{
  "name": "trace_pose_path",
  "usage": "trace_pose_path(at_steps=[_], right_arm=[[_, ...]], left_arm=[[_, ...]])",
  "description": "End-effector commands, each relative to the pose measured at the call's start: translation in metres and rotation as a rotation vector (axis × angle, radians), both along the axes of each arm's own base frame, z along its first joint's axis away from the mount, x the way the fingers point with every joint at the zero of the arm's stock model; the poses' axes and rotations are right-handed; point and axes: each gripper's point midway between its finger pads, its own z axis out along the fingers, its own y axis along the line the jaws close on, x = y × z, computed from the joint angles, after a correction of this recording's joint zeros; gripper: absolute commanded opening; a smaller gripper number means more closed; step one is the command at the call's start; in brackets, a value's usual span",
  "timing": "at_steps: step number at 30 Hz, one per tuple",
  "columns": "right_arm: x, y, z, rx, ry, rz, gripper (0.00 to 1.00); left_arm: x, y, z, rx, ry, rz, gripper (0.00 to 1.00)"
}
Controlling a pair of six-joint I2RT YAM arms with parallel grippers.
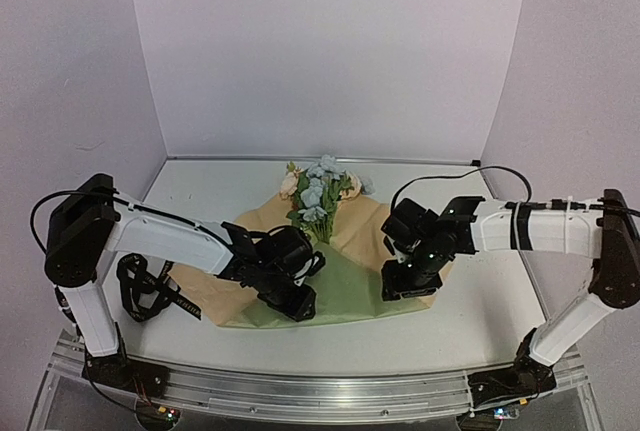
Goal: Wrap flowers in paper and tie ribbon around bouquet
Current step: Press the fold line of the 1/4-folded wrapping paper.
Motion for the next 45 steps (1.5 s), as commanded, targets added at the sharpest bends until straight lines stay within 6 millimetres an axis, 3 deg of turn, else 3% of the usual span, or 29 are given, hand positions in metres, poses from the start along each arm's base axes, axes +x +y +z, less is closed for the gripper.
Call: trace_pose_path(at_steps=[1, 6, 11, 15, 21, 29, 34, 38, 45], right_arm=[[0.013, 0.023, -0.017, 0.061, -0.038, -0.019, 0.42], [0.026, 0.032, -0.041, 0.051, -0.078, 0.011, 0.34], [0.028, 0.018, -0.068, -0.002, -0.117, 0.018, 0.29], [0.024, 0.007, -0.076, -0.024, -0.139, -0.006, 0.27], [0.018, -0.021, -0.076, -0.116, -0.228, -0.037, 0.23], [0.002, -0.076, -0.065, -0.246, -0.325, -0.143, 0.2], [-0.003, -0.069, -0.065, -0.24, -0.325, -0.147, 0.2], [0.0, -0.059, -0.063, -0.228, -0.312, -0.15, 0.2], [-0.002, -0.061, -0.045, -0.215, -0.301, -0.185, 0.21]], left_arm=[[0.019, -0.008, 0.008, -0.02, -0.044, 0.017, 0.39], [0.024, -0.003, 0.004, -0.018, -0.039, 0.025, 0.39], [0.027, -0.003, -0.001, -0.018, -0.033, 0.027, 0.39], [0.027, -0.002, -0.007, -0.008, -0.026, 0.024, 0.39], [0.025, -0.005, -0.011, -0.014, -0.013, 0.006, 0.38], [0.025, -0.012, -0.012, -0.025, 0.0, -0.016, 0.38], [0.026, -0.014, -0.006, -0.035, -0.008, -0.02, 0.38], [0.024, -0.015, 0.01, -0.067, -0.027, -0.021, 0.4], [0.012, -0.011, 0.038, -0.09, -0.085, -0.023, 0.43]])
